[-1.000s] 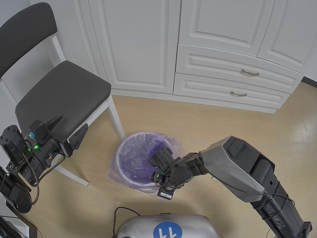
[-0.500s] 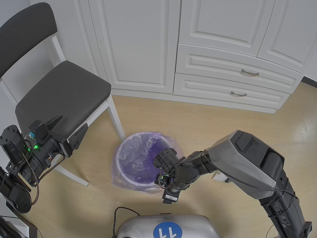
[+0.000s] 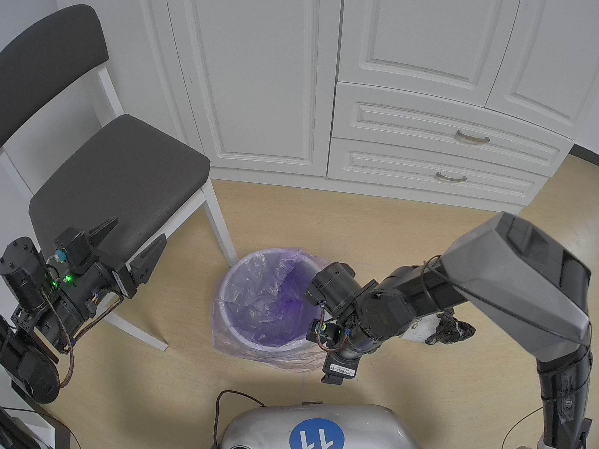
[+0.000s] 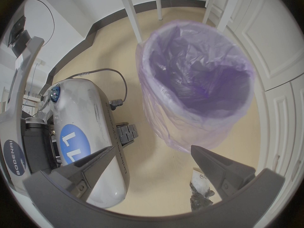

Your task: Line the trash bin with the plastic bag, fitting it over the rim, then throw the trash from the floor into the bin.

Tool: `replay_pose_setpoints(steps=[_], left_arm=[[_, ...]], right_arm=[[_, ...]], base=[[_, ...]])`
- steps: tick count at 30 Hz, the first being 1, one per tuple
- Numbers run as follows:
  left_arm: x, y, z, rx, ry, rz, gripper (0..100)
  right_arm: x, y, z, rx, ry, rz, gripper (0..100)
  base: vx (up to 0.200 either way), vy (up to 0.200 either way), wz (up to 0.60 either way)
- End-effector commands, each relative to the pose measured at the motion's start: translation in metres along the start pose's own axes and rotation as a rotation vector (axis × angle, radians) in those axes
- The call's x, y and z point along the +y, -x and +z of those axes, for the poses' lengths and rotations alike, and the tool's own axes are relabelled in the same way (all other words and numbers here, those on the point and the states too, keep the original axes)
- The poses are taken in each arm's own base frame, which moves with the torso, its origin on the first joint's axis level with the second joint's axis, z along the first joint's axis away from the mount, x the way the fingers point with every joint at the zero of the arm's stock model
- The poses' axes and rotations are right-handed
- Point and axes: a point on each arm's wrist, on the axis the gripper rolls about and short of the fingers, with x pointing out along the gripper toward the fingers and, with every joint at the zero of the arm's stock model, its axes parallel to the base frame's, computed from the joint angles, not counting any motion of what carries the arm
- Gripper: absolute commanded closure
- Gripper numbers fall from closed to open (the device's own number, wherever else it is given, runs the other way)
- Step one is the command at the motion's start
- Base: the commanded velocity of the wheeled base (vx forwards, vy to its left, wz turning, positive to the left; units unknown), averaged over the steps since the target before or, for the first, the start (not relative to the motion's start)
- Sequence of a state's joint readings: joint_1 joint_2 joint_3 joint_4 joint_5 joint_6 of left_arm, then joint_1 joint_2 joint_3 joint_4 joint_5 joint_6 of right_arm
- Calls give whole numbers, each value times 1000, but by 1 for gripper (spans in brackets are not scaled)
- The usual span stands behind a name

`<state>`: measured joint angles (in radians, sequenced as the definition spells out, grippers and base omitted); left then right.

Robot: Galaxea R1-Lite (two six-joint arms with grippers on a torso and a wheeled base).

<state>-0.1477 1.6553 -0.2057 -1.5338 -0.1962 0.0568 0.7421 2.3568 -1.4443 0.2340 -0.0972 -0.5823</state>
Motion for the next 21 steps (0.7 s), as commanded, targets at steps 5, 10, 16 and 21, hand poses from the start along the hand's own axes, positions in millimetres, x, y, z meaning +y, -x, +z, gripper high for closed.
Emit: replay_pose_setpoints(steps=[5, 10, 16, 21], left_arm=[[-5, -5, -12, 52, -2, -25, 0], [-5, -7, -17, 70, -38, -23, 0], [-5, -5, -15, 63, -41, -19, 0], [-3, -6, -15, 62, -42, -14, 0]], right_arm=[[-4, 66, 12, -114, -31, -105, 0], [-17, 85, 42, -225, -72, -214, 0], [-31, 43, 70, -241, -103, -353, 0], [-29, -11, 90, -257, -110, -489, 0]], base=[[0, 0, 0], [0, 0, 0], [0, 0, 0], [0, 0, 0]])
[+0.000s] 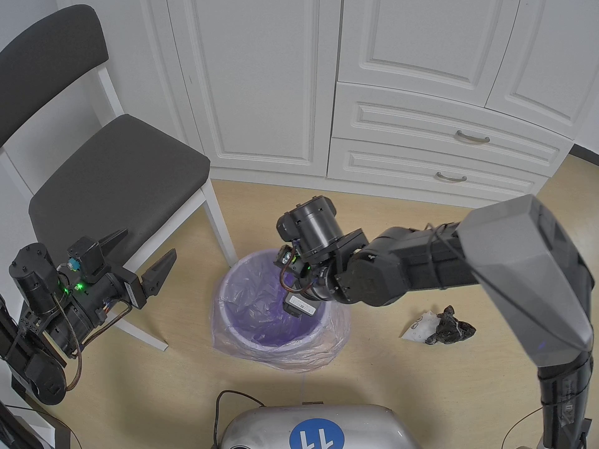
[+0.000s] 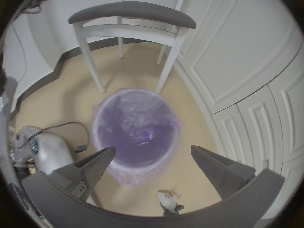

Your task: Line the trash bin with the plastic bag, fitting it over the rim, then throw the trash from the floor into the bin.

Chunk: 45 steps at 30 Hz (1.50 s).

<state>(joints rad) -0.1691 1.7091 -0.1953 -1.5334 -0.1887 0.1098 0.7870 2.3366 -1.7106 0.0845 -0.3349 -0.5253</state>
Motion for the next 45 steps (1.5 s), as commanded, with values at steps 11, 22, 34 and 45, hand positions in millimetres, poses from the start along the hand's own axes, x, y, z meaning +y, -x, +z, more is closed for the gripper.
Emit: replay_pose_setpoints(steps=[11, 22, 34, 45], left_arm=[[3, -2, -1, 4, -2, 12, 0], [4, -2, -2, 5, -4, 17, 0], [4, -3, -2, 8, -3, 18, 0], [4, -3, -3, 11, -2, 16, 0]], right_arm=[[68, -115, -7, -156, 38, -156, 0], [63, -126, -9, -162, 24, -176, 0], [63, -137, -20, -136, 23, -175, 100], [52, -123, -7, -177, 1, -198, 100]], base=[[0, 0, 0], [0, 0, 0], [0, 0, 0], [0, 0, 0]])
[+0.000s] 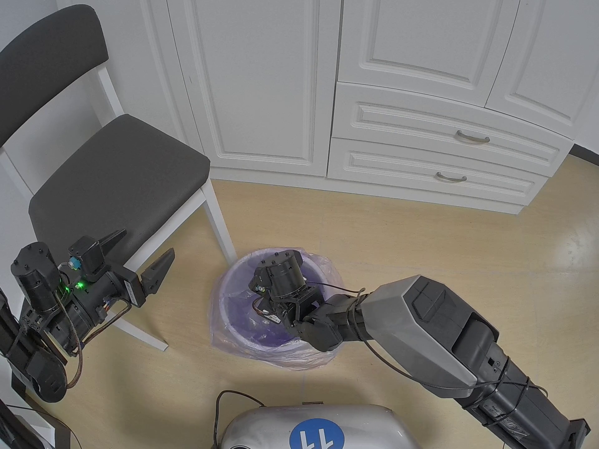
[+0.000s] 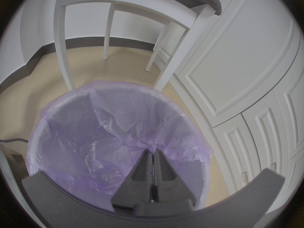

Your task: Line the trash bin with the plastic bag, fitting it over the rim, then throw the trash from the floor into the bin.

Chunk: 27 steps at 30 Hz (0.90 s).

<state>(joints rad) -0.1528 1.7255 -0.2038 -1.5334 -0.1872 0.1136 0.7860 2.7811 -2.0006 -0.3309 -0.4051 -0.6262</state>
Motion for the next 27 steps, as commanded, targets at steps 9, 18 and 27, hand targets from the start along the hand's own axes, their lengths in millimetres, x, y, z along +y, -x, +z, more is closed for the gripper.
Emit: replay_pose_setpoints(steps=[9, 18, 27], left_arm=[[-1, -1, -3, 12, 0, -7, 0], [-3, -2, -5, 22, -2, -14, 0], [-3, -3, -8, 34, 1, -15, 0]], right_arm=[[11, 9, 24, -179, -111, -29, 100], [38, 10, 29, -337, -226, 55, 100], [53, 7, 23, -346, -226, 104, 0]], base=[[0, 0, 0], [0, 0, 0], [0, 0, 0]])
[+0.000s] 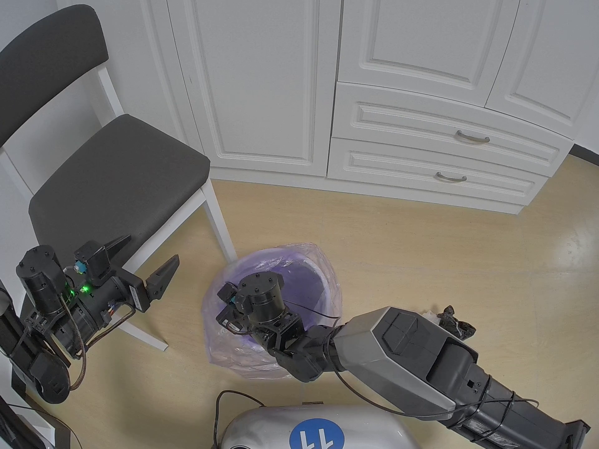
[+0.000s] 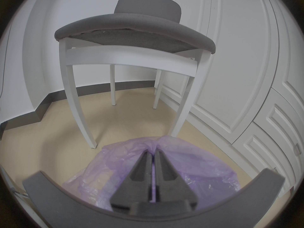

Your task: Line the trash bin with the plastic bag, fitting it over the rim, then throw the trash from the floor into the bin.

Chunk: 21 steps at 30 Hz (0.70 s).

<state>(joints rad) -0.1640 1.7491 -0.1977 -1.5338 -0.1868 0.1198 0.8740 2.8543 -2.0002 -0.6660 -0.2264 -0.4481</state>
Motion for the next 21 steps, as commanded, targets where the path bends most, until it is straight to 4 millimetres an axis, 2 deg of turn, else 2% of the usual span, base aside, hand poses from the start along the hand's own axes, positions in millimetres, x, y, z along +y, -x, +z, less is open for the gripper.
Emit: replay_pose_setpoints(steps=[1, 4, 6, 7, 8, 9, 11, 12, 13, 15, 17, 18, 19, 20, 21], left_arm=[[0, -1, -2, 8, 2, -1, 0], [0, -2, -4, 16, 3, -2, 0], [-3, -3, -8, 32, 6, -15, 0], [-3, -3, -8, 34, 6, -17, 0], [-5, -5, -11, 45, 8, -23, 0], [-6, -7, -16, 67, 11, -29, 0], [-9, -11, -25, 107, 4, -32, 0], [-9, -11, -26, 111, 3, -32, 0], [-12, -15, -35, 150, -8, -27, 0], [-19, -21, -46, 198, -11, -21, 0], [-22, -23, -51, 220, -12, -18, 0], [-28, -26, -59, 252, -14, -19, 0], [-28, -26, -59, 252, -14, -19, 0], [-36, -31, -70, 295, -16, -37, 0], [-38, -32, -74, 306, -15, -41, 0]], right_arm=[[6, -1, -6, 10, -4, 9, 0], [2, 1, 1, -4, -23, 3, 0], [-11, 8, 32, -49, -39, -13, 0], [-12, 9, 37, -57, -41, -15, 0], [-20, 15, 55, -81, -46, -24, 0], [-29, 25, 72, -78, -46, -28, 0], [-39, 45, 85, -20, -33, -14, 0], [-39, 47, 86, -16, -31, -12, 0], [-50, 71, 94, 50, -16, -12, 0], [-59, 98, 95, 120, -21, -33, 0], [-62, 109, 93, 145, -47, -47, 0], [-68, 127, 91, 177, -120, -68, 0], [-68, 127, 91, 177, -120, -68, 0], [-80, 150, 87, 213, -231, -101, 0], [-86, 158, 86, 221, -266, -115, 0]], base=[[0, 0, 0], [0, 0, 0], [0, 0, 0], [0, 0, 0], [0, 0, 0], [0, 0, 0], [0, 0, 0], [0, 0, 0], [0, 0, 0], [0, 0, 0], [0, 0, 0], [0, 0, 0], [0, 0, 0], [0, 0, 0], [0, 0, 0]])
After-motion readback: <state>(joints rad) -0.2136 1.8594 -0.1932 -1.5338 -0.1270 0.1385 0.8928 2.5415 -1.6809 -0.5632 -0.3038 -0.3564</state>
